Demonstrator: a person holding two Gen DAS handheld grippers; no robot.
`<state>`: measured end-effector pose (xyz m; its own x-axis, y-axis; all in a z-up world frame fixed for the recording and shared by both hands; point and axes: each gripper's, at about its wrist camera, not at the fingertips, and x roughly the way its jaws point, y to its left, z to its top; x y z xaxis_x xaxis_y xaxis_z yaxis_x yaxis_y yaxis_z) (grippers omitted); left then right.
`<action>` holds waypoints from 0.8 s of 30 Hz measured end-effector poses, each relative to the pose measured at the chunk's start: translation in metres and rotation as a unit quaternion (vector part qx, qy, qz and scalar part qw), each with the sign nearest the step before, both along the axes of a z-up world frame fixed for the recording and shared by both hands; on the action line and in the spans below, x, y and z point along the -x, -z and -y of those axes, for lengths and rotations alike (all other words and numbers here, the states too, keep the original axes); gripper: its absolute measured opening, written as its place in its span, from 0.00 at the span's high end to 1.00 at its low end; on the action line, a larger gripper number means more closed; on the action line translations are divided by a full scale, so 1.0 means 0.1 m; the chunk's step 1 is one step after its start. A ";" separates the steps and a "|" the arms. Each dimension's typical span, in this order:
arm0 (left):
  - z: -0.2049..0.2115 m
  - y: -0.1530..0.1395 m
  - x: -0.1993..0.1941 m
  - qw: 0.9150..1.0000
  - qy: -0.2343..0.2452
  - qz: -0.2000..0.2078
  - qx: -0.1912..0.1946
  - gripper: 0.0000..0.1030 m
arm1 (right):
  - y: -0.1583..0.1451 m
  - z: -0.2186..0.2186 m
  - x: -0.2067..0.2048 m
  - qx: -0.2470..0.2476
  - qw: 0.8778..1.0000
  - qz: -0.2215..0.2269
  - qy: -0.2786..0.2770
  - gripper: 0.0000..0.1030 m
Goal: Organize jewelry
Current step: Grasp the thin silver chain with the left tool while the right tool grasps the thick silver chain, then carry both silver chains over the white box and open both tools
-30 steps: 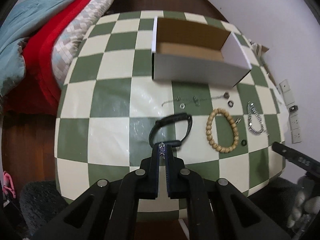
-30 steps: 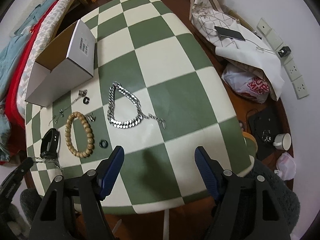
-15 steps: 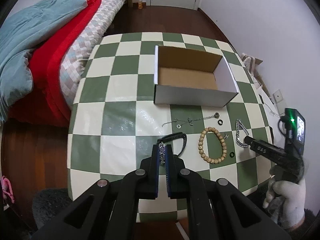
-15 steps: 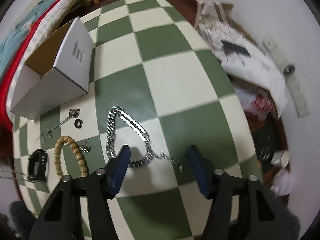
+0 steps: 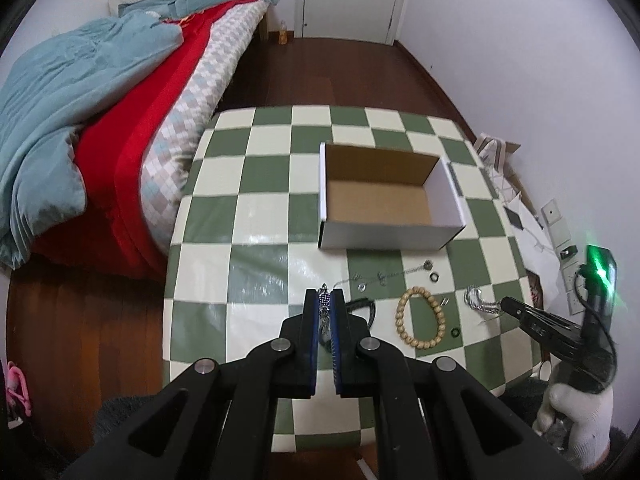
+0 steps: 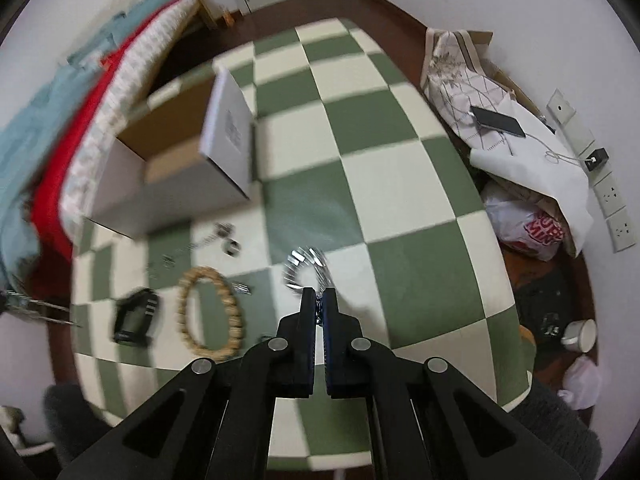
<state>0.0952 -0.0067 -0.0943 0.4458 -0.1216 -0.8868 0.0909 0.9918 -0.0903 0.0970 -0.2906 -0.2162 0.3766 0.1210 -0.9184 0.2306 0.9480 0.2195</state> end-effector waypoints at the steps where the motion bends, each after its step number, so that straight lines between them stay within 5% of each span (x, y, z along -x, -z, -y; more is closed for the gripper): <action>1: 0.01 -0.03 -0.02 1.000 0.001 0.002 0.003 0.97 | -0.07 -0.01 0.01 -0.003 1.000 0.006 -0.001 0.97; 15: 0.39 -0.34 -0.55 0.997 0.044 0.027 0.062 0.97 | -1.25 -0.31 -0.48 -0.024 0.993 0.105 -0.043 0.97; 24: 0.55 -0.25 -1.23 0.994 0.064 0.012 0.088 0.97 | -1.14 -0.55 -1.25 -0.065 0.993 0.083 -0.060 0.97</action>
<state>0.2181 -0.0613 -0.0696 0.4369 -0.3313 -0.8363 0.2196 0.9409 -0.2580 0.2219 -0.2358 -0.1018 0.4972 0.2878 -0.8185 0.0673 0.9277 0.3671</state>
